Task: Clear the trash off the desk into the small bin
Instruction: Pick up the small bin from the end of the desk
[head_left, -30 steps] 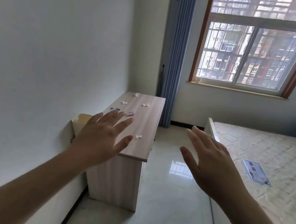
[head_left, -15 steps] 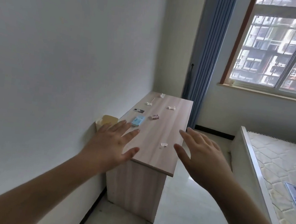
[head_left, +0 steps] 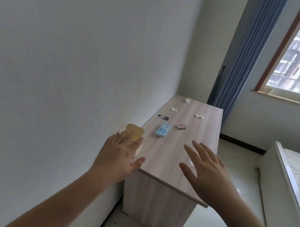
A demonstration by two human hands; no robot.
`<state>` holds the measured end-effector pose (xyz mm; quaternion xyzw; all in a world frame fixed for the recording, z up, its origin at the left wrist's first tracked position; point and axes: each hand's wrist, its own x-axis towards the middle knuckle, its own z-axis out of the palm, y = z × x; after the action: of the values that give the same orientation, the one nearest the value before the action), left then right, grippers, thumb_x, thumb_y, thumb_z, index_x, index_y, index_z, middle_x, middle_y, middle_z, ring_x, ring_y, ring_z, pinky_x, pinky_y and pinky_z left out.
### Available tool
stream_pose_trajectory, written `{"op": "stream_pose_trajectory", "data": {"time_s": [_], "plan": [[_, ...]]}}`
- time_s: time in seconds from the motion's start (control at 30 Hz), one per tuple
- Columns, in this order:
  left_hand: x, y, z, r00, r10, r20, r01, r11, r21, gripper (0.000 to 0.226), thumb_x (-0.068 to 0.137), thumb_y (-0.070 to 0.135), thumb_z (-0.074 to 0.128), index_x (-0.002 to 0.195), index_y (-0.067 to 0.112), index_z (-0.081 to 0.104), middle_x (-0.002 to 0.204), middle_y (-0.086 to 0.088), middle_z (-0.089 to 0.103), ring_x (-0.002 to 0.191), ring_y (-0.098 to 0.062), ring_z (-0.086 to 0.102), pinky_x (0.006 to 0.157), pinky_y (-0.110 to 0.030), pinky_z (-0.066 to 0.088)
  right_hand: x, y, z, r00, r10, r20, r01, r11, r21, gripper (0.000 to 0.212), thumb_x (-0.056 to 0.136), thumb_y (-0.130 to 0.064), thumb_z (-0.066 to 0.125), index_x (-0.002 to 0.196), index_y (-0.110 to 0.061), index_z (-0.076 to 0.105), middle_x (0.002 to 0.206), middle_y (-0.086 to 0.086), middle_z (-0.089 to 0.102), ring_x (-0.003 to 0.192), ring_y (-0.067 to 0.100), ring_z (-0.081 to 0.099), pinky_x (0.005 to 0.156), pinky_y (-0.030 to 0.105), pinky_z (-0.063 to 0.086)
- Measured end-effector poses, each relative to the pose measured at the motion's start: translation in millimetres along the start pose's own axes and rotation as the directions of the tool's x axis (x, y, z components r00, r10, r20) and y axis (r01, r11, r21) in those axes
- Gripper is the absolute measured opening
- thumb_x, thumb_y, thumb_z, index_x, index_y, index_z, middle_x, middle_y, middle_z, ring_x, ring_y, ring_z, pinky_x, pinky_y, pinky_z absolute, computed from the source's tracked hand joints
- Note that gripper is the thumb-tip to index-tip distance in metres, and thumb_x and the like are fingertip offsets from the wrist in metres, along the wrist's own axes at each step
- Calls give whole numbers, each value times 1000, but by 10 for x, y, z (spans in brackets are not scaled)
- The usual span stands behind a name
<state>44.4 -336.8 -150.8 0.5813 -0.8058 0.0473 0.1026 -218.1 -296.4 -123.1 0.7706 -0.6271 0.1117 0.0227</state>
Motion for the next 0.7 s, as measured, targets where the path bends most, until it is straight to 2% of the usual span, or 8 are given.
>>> {"op": "stream_pose_trajectory", "data": {"time_s": [0.17,0.3,0.43,0.53,0.7], "plan": [[304,-177,454,998,-25,51,25,1000,-14,70,94,65,16,157,34,14,166,-2,20,153,-23,10,122,-44,13,374,165,389,998,19,56,-21,999,38,79,82,-73,-1,152,-38,10,163,-9,8,149,14,6,120,41,14],[711,-238,852,992,-67,104,67,998,-2,72,92,66,14,156,34,12,167,-2,18,153,-22,9,122,-44,10,784,389,714,994,9,106,-22,992,122,81,79,-74,-1,152,-38,8,163,-9,7,149,16,5,120,47,15],[1157,-331,1214,979,-123,162,119,992,34,71,94,65,20,157,31,16,166,-3,21,153,-21,12,120,-44,16,1244,696,1099,990,-10,141,-13,987,162,75,84,-71,5,151,-37,7,163,-8,8,149,17,8,119,42,12],[1439,-388,1364,963,-184,195,172,982,74,75,91,66,14,157,30,19,165,-2,23,152,-20,14,119,-43,20,1590,871,1363,983,-30,182,-15,971,237,72,88,-70,11,151,-36,4,163,-7,8,149,17,9,118,40,10],[1726,-449,1589,935,-259,242,239,965,108,71,94,65,23,157,33,12,166,-2,19,153,-21,12,119,-44,19,2143,1041,1738,964,-137,228,63,950,306,69,92,-67,17,151,-35,5,163,-5,10,148,19,10,117,38,9]]}}
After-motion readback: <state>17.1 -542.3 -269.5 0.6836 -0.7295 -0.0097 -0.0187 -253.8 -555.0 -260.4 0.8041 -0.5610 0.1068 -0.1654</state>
